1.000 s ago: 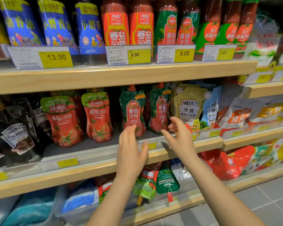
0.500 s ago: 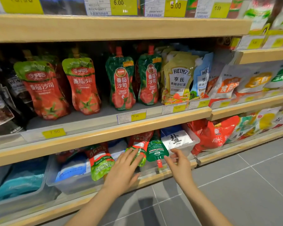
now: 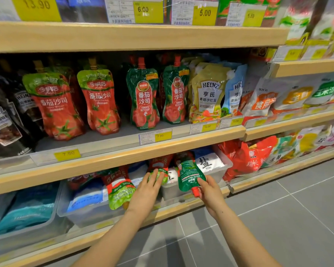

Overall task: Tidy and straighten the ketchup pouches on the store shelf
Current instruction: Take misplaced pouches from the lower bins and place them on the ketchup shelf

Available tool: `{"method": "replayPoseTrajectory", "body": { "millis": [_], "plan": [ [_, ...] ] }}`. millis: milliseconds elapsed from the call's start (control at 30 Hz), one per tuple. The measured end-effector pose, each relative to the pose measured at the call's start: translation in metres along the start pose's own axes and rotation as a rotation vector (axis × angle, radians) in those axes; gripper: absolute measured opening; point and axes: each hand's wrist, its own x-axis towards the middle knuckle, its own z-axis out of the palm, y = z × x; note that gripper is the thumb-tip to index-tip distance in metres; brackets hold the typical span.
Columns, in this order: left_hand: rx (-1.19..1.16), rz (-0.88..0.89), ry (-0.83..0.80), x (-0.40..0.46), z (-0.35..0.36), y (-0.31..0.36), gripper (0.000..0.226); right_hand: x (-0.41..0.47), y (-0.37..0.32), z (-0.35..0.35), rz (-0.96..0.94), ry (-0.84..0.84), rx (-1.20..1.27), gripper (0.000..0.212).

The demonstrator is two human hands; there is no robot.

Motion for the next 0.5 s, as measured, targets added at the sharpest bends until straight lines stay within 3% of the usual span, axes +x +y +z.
{"method": "replayPoseTrajectory", "body": {
  "millis": [167, 367, 500],
  "plan": [
    [-0.056, 0.013, -0.001, 0.008, -0.008, 0.009, 0.07, -0.02, -0.029, -0.031, 0.006, -0.052, 0.143, 0.013],
    [-0.217, 0.243, 0.101, 0.024, -0.032, 0.064, 0.09, -0.052, -0.068, -0.049, 0.011, -0.101, 0.171, 0.012],
    [-0.376, 0.253, 0.236, 0.033, -0.045, 0.08, 0.071, -0.063, -0.092, -0.05, 0.019, -0.222, 0.18, 0.024]
  ]
}}
